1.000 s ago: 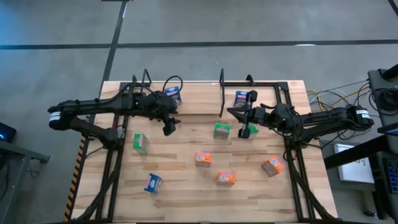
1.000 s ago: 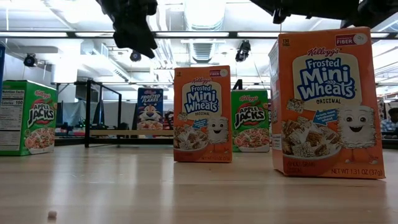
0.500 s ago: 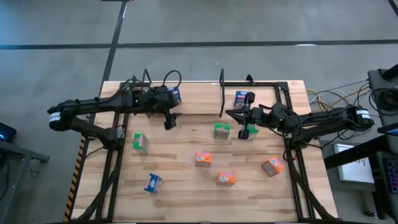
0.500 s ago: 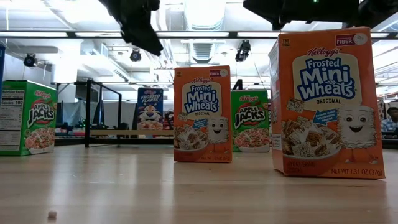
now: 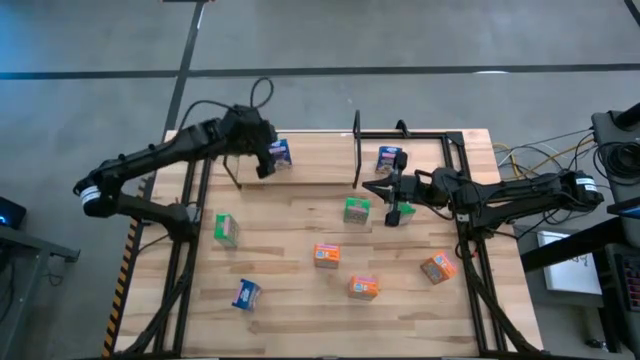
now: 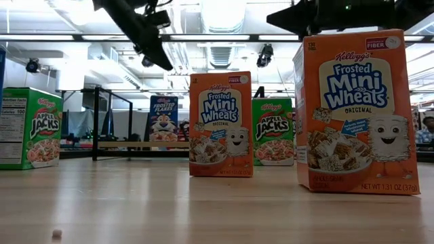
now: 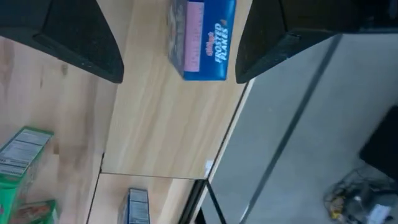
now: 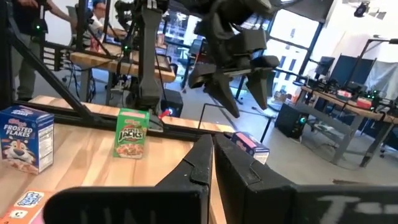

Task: Stack cereal on shelf
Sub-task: Put the middle blue cereal box on the shelf

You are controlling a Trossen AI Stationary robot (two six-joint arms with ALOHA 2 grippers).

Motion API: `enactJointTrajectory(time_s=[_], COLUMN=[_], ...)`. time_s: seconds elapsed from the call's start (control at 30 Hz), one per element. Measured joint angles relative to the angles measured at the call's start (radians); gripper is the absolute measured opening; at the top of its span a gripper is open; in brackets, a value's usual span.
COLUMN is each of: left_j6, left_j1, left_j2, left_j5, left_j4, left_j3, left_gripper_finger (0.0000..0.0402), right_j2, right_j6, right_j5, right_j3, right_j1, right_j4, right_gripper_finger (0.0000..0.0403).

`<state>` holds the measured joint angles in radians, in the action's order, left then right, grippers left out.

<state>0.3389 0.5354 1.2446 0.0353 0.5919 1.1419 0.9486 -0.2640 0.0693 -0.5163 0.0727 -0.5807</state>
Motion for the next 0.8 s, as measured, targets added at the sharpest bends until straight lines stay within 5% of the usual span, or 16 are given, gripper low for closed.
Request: enactJointTrajectory(time_s=[0.17, 0.4, 0.8], left_j6=[0.023, 0.008, 0.104], left_j1=[0.071, 0.074, 0.075], left_j2=[0.000, -0.001, 0.028], left_j5=[-0.122, -0.127, -0.127], left_j4=[-0.003, 0.003, -0.004], left_j3=[-0.015, -0.037, -0.090], left_gripper_finger=[0.0282, 0.0279, 0.0279], right_j2=[-0.013, -0.033, -0.034], right_j6=[-0.005, -0.016, -0.024], right_j5=[-0.037, -0.157, -0.179], right_j3=[-0.016, -0.031, -0.029], right_j1=[0.000, 0.000, 0.000], right_j4=[0.000, -0.012, -0.034], right_gripper_finger=[0.0009, 0.0009, 0.0009])
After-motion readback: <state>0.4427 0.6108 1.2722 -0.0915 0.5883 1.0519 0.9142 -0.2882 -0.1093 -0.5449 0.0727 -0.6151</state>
